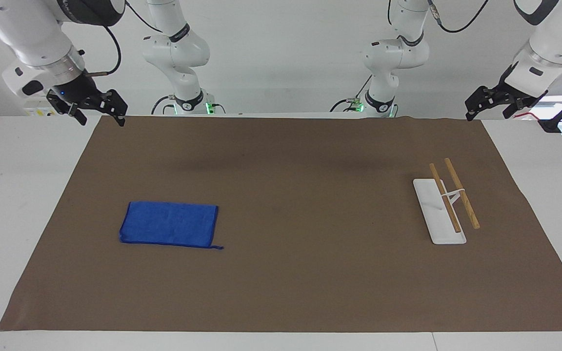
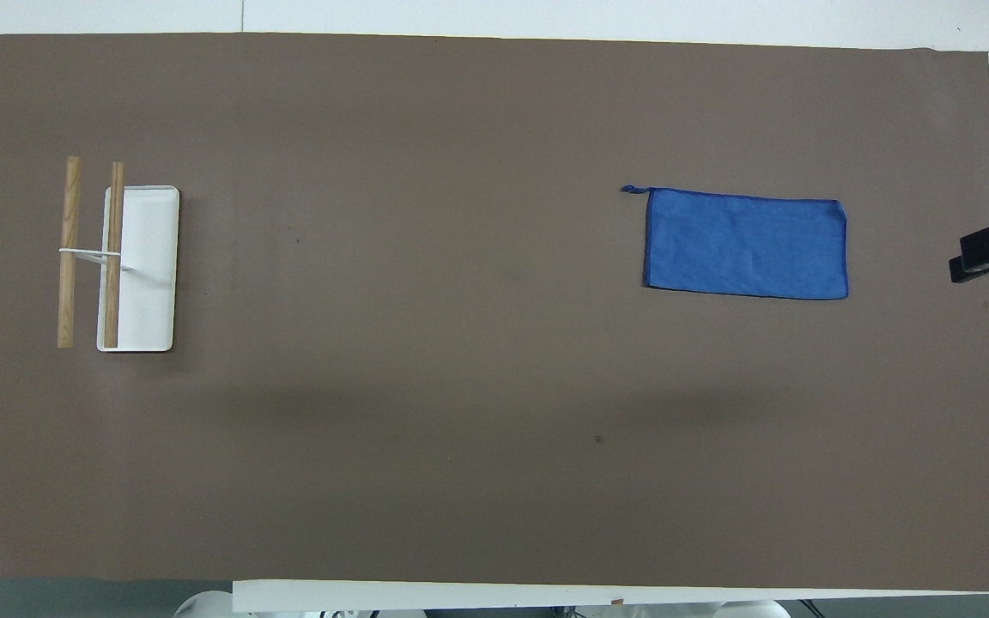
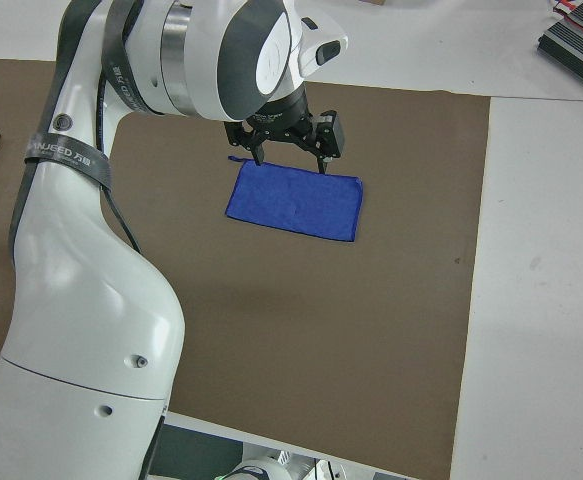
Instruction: Right arm passes towel to left arm to hang
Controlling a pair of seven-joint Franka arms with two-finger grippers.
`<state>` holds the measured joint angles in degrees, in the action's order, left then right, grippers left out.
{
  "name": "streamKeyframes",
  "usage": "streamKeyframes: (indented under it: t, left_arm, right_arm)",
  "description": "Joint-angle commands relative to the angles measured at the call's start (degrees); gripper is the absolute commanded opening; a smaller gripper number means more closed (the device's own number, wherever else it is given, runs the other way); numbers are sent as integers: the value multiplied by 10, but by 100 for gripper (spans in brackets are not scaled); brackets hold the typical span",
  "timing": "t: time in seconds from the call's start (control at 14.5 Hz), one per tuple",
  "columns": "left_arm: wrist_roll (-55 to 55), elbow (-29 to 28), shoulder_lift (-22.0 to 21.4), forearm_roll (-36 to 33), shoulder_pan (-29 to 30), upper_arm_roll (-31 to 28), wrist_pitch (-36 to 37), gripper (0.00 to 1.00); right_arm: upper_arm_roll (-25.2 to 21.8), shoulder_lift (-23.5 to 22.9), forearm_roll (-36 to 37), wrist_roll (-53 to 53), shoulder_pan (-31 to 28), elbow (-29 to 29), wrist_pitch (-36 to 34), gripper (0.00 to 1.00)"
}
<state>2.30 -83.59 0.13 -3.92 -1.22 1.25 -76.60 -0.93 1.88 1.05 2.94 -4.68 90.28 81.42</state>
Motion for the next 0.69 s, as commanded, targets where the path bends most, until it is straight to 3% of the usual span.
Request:
streamKeyframes:
  t: [0.0, 0.62]
  left_arm:
    - [5, -37, -10, -11, -10, -11, -46, 100]
    - [4, -30, 3, -7, -12, -12, -38, 100]
  right_arm:
    - [2, 14, 4, 12, -3, 17, 10, 100]
    - [1, 14, -4, 22, -9, 17, 7, 100]
